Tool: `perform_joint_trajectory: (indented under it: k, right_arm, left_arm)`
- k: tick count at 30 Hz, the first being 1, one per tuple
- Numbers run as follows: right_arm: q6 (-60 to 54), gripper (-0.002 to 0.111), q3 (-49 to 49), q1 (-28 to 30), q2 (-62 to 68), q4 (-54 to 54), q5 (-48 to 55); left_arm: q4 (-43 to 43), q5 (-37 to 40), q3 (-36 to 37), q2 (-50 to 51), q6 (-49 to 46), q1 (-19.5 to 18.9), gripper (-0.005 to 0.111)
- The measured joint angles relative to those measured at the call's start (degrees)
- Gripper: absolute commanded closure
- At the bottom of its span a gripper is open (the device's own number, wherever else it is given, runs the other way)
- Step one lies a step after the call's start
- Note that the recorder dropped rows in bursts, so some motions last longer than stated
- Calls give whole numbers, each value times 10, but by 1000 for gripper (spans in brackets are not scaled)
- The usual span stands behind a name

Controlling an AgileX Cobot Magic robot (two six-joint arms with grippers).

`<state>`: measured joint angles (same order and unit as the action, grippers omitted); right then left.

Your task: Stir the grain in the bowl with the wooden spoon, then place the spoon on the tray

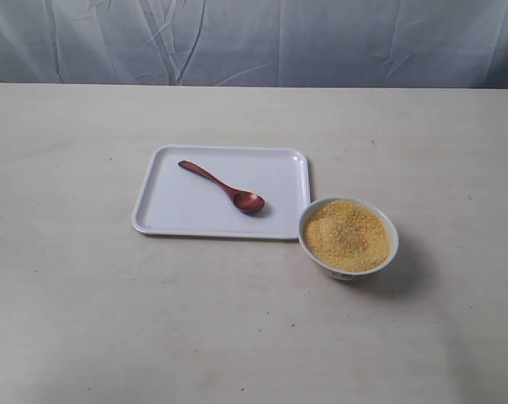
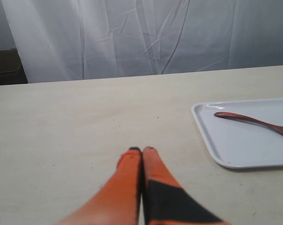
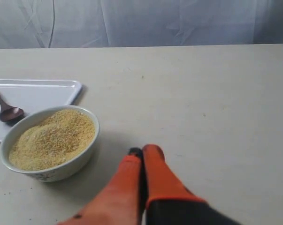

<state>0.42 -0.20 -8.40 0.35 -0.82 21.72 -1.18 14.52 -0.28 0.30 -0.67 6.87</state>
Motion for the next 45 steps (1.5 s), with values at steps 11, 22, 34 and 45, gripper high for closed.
perform_joint_trajectory:
  k: [11, 22, 34, 45]
  right_arm:
    - [0, 108, 1, 41, 0, 0, 0]
    - [0, 108, 1, 41, 0, 0, 0]
    - [0, 108, 1, 41, 0, 0, -1]
    - [0, 108, 1, 41, 0, 0, -1]
  left_arm:
    - [0, 0, 0, 0, 0, 0, 107]
    - [0, 0, 0, 0, 0, 0, 107]
    - [0, 0, 0, 0, 0, 0, 107]
    - [0, 0, 0, 0, 0, 0, 107]
